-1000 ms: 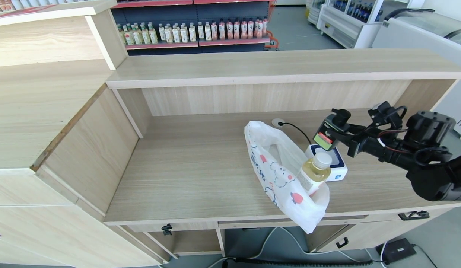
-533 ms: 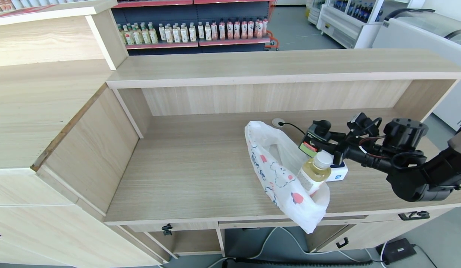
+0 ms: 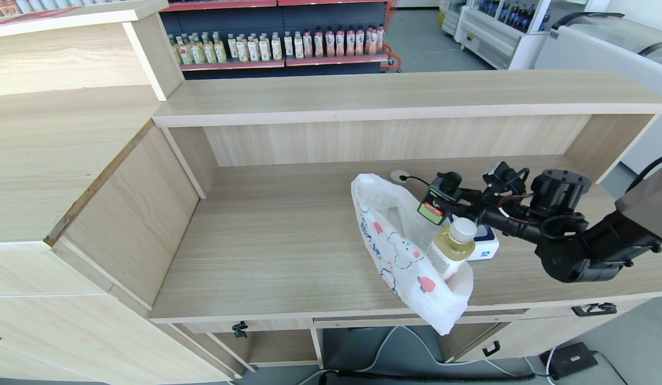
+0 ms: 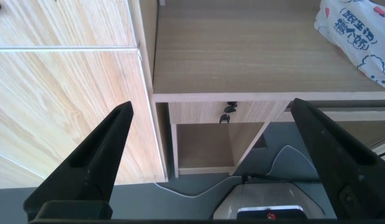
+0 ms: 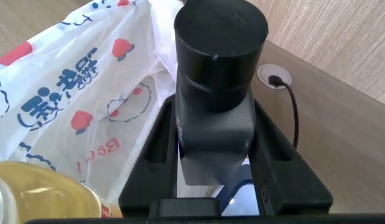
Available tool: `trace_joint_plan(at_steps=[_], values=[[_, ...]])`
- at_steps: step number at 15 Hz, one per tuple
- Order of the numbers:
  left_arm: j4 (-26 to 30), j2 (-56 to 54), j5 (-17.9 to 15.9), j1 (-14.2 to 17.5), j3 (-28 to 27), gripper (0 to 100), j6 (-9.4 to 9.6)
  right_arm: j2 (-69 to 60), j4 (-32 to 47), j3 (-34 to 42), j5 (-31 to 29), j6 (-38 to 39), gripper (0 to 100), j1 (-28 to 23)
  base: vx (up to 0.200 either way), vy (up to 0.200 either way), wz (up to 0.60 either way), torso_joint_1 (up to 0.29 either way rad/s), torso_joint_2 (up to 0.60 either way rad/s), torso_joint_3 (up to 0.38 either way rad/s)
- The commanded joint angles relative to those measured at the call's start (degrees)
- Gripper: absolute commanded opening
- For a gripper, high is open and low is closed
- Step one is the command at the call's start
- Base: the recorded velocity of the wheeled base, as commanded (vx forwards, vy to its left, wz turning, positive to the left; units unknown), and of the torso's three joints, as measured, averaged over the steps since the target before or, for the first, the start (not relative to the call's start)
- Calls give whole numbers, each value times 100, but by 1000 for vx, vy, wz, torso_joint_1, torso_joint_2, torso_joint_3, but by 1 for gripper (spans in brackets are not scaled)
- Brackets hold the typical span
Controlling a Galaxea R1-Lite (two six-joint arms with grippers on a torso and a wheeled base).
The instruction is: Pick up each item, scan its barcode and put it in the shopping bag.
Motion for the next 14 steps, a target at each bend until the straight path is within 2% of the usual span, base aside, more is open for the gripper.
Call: trace_joint_plan(at_steps=[1,5,14], values=[[8,-2,0,0,-5,100,-2,167,14,-250,5,80,0,108,0,0,0,0,0,0],[-1,-2,0,0,-5,100,-2,360,-4,-452,14,396,0,258,0,0,0,0,0,0],[-1,-2,-8,0,4,100,-2,738,22,-646,216,502,0,266,0,0,0,0,0,0]])
